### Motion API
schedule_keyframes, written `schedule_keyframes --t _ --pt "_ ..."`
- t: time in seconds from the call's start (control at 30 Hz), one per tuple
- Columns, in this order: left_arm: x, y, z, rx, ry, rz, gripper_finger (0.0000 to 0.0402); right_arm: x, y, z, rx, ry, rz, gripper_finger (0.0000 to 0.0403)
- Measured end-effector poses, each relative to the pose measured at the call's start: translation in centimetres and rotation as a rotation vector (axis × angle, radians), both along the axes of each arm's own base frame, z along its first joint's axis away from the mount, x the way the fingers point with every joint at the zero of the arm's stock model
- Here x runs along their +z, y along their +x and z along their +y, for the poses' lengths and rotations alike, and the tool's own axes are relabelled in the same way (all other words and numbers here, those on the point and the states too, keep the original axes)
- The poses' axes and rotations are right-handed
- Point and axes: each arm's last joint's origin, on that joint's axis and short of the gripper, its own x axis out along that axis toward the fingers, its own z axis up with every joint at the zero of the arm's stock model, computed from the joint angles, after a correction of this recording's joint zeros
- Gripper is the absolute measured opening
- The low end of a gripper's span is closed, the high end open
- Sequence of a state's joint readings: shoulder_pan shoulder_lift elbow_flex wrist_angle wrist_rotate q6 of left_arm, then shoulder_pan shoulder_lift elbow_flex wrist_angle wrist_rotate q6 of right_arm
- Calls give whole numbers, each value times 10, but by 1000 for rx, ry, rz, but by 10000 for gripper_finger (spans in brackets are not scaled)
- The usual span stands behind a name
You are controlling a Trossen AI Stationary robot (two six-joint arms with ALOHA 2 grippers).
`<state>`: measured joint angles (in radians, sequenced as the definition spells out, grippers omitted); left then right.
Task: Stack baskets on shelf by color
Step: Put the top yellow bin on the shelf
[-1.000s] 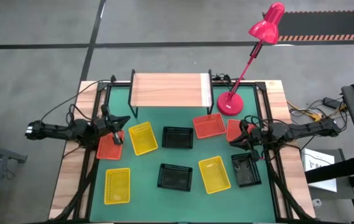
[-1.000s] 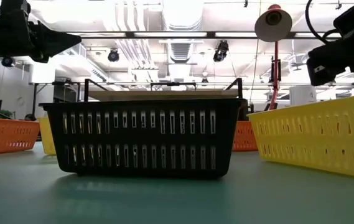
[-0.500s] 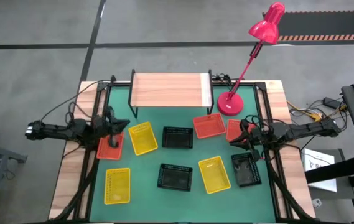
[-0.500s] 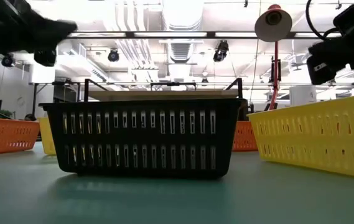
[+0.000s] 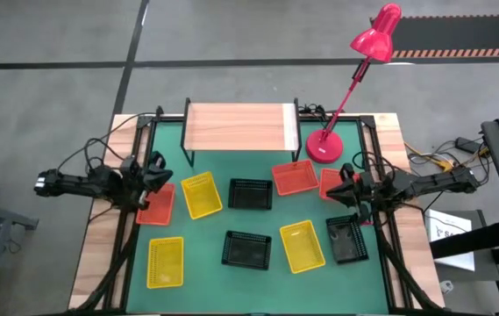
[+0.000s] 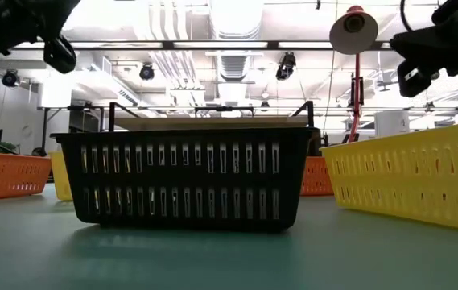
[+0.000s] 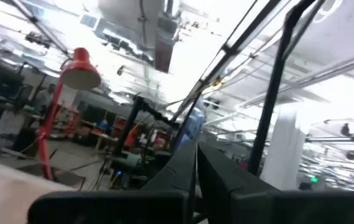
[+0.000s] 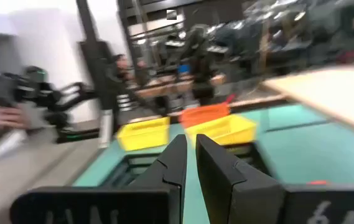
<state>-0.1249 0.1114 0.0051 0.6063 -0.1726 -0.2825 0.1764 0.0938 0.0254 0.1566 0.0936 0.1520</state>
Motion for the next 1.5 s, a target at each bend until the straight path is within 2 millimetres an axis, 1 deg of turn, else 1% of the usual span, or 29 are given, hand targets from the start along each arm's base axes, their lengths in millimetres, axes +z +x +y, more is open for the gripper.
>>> schedule_keyframes --t 0.13,0.23,0.33,0.4,0.53,0.67,0.77,0.9,1.0,1.1,1.17,1.27,1.37,1.43,1.5 --pt "5 -1 0 5 -6 -47 0 2 0 -2 -90 -66 -19 28" --pt "11 -1 1 38 27 -100 0 12 -2 -3 -118 -110 -131 28" --pt "20 -1 0 43 20 -159 0 24 -5 -3 -123 -135 -251 28" --pt "27 1 0 37 22 -178 0 27 -5 -3 -137 -173 -287 28" --pt "39 13 -2 27 31 -130 0 28 -4 -3 -162 -274 -295 28" --pt "55 28 -4 21 40 -96 0 32 -4 -3 -179 -309 -338 28" --pt "68 39 -6 4 50 -88 0 36 -4 -2 -152 -345 -386 28" --pt "82 62 -10 -38 74 -43 0 44 -7 -1 -127 -374 -494 28" --pt "91 81 -16 -62 81 -12 0 46 -8 -1 -141 -388 -520 28" --pt "91 103 -23 -99 76 66 0 46 -8 -1 -145 -401 -522 28" --pt "94 116 -28 -123 57 87 0 47 -8 -1 -147 -398 -528 28" --pt "89 139 -36 -157 27 169 0 47 -9 -1 -150 -397 -537 28" --pt "76 163 -43 -179 -41 290 0 48 -9 -1 -151 -397 -540 28" --pt "77 176 -46 -197 -91 329 0 48 -10 -1 -157 -405 -549 28" --pt "75 186 -48 -207 -136 413 0 50 -10 -1 -170 -424 -565 28"
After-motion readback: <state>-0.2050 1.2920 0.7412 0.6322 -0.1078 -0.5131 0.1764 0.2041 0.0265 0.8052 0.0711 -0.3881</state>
